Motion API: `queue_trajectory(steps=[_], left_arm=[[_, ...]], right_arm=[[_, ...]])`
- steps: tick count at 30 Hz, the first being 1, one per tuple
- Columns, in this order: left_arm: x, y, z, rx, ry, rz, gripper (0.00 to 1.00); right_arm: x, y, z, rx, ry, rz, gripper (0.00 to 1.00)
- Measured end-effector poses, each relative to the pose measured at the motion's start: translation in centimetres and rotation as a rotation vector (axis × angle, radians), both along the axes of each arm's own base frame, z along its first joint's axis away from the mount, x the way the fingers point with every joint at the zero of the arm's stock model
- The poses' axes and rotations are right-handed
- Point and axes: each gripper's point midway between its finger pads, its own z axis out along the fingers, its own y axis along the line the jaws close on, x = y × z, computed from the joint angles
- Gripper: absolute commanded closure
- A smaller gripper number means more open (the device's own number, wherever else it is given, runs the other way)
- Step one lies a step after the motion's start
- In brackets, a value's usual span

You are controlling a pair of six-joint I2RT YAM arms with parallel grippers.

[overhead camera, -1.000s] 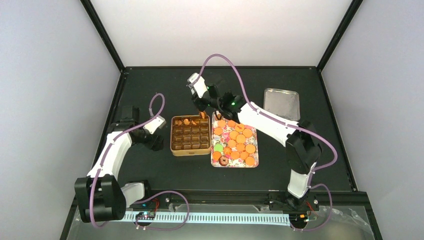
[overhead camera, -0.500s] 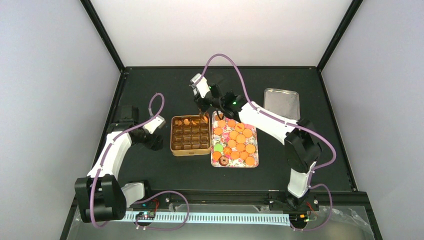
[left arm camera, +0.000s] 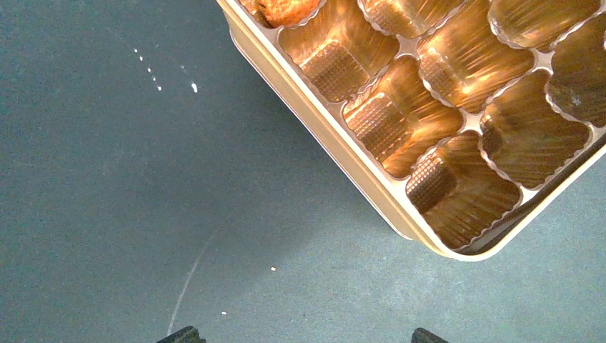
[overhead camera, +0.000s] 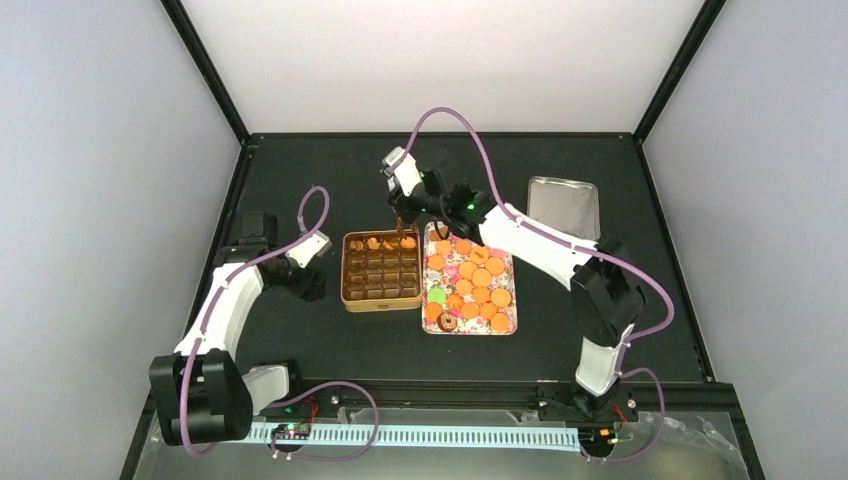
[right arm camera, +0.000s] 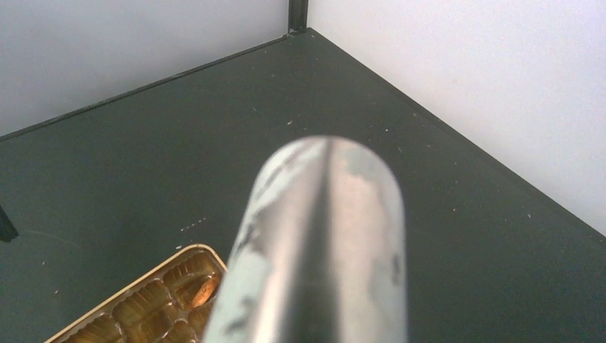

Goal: Pack the cookies
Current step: Pick up the fake cookies from the plate.

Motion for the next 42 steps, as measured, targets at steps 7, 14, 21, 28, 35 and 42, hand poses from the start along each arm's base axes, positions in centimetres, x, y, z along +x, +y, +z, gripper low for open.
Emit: queue_trajectory(steps=[7, 14, 21, 28, 35, 42], left_arm=[[0.0, 0.1, 0.0, 0.0, 0.0, 0.004, 0.22], [0.0, 0.1, 0.0, 0.0, -0.001, 0.004, 0.23], [0.2, 0.1, 0.2, 0.0, -0.006, 0.004, 0.23], [0.2, 0.1, 0.3, -0.001, -0.006, 0.004, 0.23], [0.5, 0.1, 0.7, 0.0, -0.017, 0.004, 0.23], [0.4, 0.1, 0.7, -0.001, -0.016, 0.004, 0.23]], right_arm=[[-1.9, -3.8, 0.6, -0.003, 0.0, -0.045, 0.73], [-6.1, -10.6, 0.8, 0.018, -0.009, -0.152, 0.71], [-9.3, -14.3, -2.8, 0.005, 0.056, -0.208, 0.69], [-9.7, -14.6, -4.0, 0.019, 0.092, -0.216, 0.67], [-9.7, -13.8, -4.8, 0.041, 0.122, -0.2, 0.67], [-9.4, -13.8, -5.5, 0.046, 0.112, -0.208, 0.67]])
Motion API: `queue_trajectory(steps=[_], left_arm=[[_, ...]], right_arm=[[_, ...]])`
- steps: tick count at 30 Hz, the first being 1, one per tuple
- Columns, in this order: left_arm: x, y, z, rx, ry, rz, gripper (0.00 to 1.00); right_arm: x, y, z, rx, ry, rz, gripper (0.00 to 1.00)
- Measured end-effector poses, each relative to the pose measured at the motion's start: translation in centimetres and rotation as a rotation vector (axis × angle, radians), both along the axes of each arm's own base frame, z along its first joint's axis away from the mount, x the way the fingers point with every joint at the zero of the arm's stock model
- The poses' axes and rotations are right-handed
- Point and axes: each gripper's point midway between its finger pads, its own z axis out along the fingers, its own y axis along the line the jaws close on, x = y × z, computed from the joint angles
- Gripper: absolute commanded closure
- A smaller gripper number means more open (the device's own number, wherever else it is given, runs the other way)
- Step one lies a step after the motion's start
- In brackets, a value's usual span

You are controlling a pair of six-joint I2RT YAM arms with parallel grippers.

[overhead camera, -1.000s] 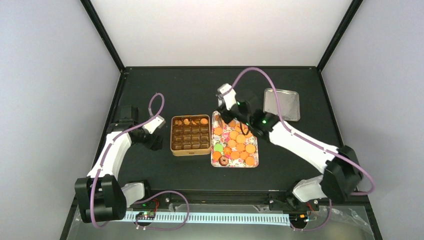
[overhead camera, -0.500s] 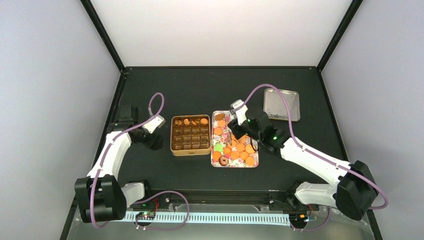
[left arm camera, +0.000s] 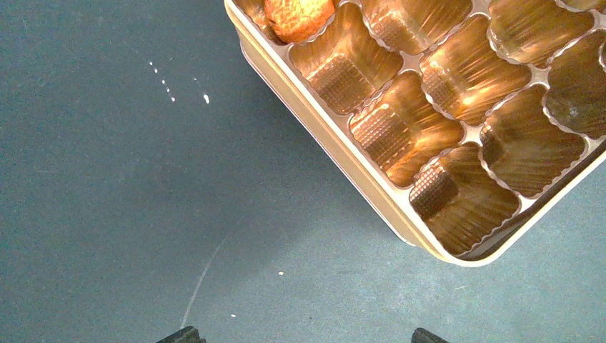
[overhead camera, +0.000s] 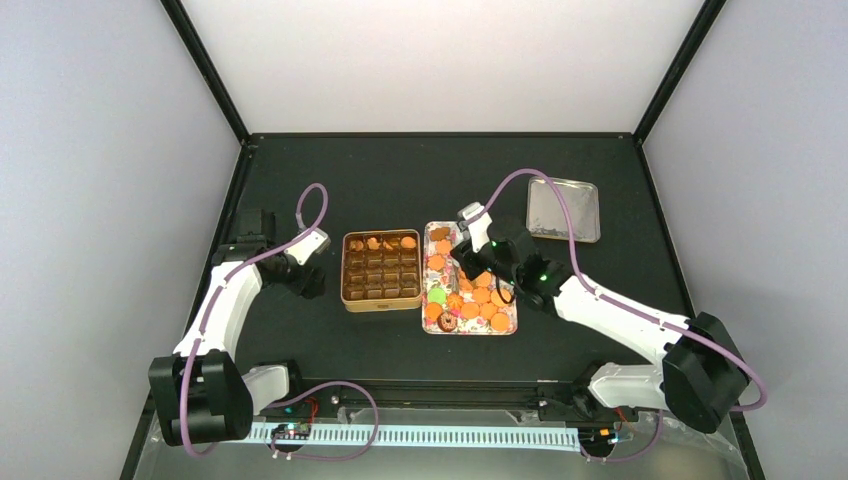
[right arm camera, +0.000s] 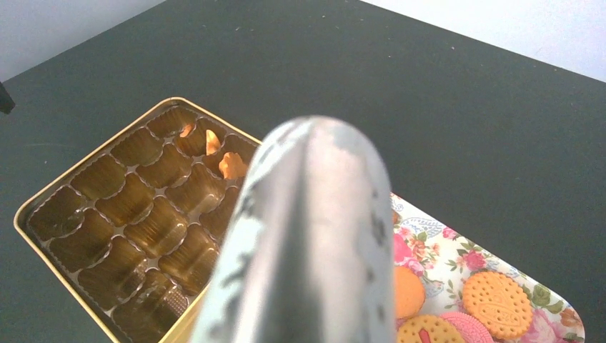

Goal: Pack the cookies
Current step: Pick up the fake cookies from the plate.

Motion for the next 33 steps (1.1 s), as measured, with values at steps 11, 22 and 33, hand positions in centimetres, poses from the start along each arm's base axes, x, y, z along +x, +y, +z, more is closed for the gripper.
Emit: queue_trajectory(steps=[11, 22, 33], left_arm=[[0.0, -0.2, 0.1, -0.014, 0.001, 0.005, 0.23], [0.5, -0.3, 0.9, -0.028, -0.016, 0.006, 0.23], [0.5, -0.2, 1.0, -0.042, -0.017, 0.014, 0.23]], right_arm=[[0.4, 0.0, -0.1, -0.02, -0.02, -0.007, 0.76], [0.4, -0.4, -0.1, -0.08, -0.021, 0.003, 0.95], [1.4, 1.6, 7.3, 0.007, -0.115, 0.046, 0.99]])
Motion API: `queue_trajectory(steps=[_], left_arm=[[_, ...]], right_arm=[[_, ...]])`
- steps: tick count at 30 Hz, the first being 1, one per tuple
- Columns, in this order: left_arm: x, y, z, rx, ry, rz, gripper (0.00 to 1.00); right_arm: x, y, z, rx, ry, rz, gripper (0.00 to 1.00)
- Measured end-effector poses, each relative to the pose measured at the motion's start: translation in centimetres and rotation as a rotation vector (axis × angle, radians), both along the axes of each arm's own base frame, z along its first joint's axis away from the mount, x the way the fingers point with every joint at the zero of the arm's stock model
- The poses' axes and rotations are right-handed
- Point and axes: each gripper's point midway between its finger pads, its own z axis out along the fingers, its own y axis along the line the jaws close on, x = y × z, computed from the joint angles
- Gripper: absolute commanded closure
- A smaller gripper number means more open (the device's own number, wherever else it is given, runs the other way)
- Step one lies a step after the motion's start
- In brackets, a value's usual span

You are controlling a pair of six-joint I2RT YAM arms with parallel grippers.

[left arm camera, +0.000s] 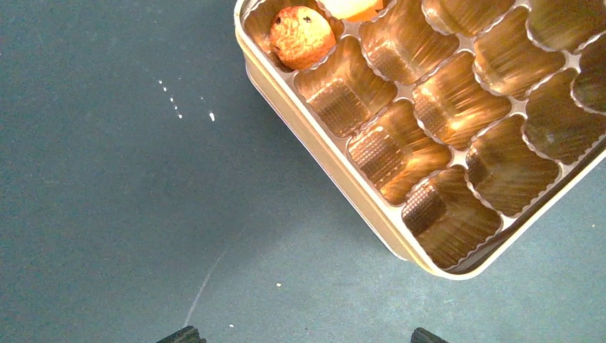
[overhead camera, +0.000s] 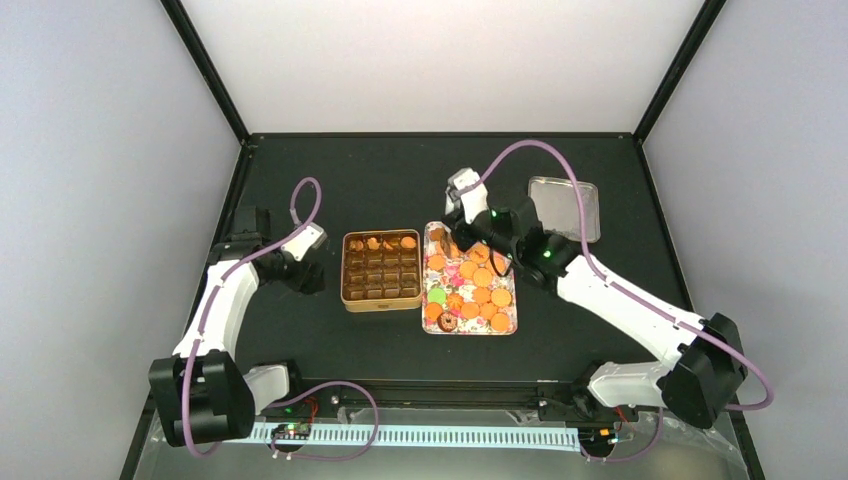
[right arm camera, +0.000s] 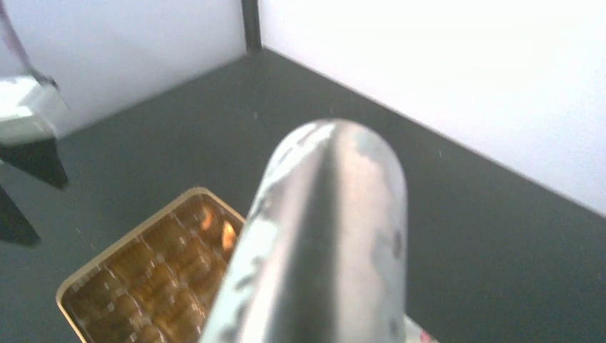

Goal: Pack the cookies
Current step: Pick up the fake cookies from the plate, then place the fake cookies in the empty pocket of the box.

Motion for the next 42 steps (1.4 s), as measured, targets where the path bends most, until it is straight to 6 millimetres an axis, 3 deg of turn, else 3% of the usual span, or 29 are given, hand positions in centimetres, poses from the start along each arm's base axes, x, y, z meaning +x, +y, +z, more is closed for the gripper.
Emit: queue_trajectory(steps=[4, 7, 9, 14, 18, 23, 33, 38, 42], left_arm=[[0.0, 0.6, 0.2, -0.032, 0.003, 0.03, 0.22], [-0.1, 1.2, 0.3, -0.06, 0.006, 0.061, 0.18], [-0.1, 1.8, 0.6, -0.085, 0.006, 0.091, 0.18], [0.1, 4.3, 1.4, -0.131, -0.001, 0.184, 0.16], [-0.1, 5.3, 0.6, -0.146, 0.042, 0.219, 0.15], [-0.2, 5.6, 0.4, -0.158, 0.053, 0.231, 0.13], [-0.6, 5.7, -0.2, -0.149, 0.055, 0.238, 0.02], [-0.4, 5.9, -0.2, -0.137, 0.042, 0.24, 0.01], [-0.2, 6.1, -0.2, -0.128, 0.031, 0.244, 0.01]], right_arm=[[0.5, 2.8, 4.8, 0.071, -0.063, 0.056, 0.98], [0.7, 6.8, 6.7, 0.098, -0.083, 0.127, 0.98], [0.6, 9.9, 6.9, 0.1, -0.078, 0.179, 0.98], [1.2, 18.0, 4.2, 0.072, -0.034, 0.295, 0.98], [2.7, 21.8, 0.6, 0.031, 0.012, 0.329, 0.97], [3.7, 23.4, -2.9, -0.003, 0.066, 0.344, 0.97], [3.5, 23.9, -2.5, 0.023, 0.07, 0.359, 0.95], [3.2, 23.5, -3.7, 0.015, 0.088, 0.36, 0.79], [3.2, 23.5, -3.5, 0.022, 0.086, 0.359, 0.75]])
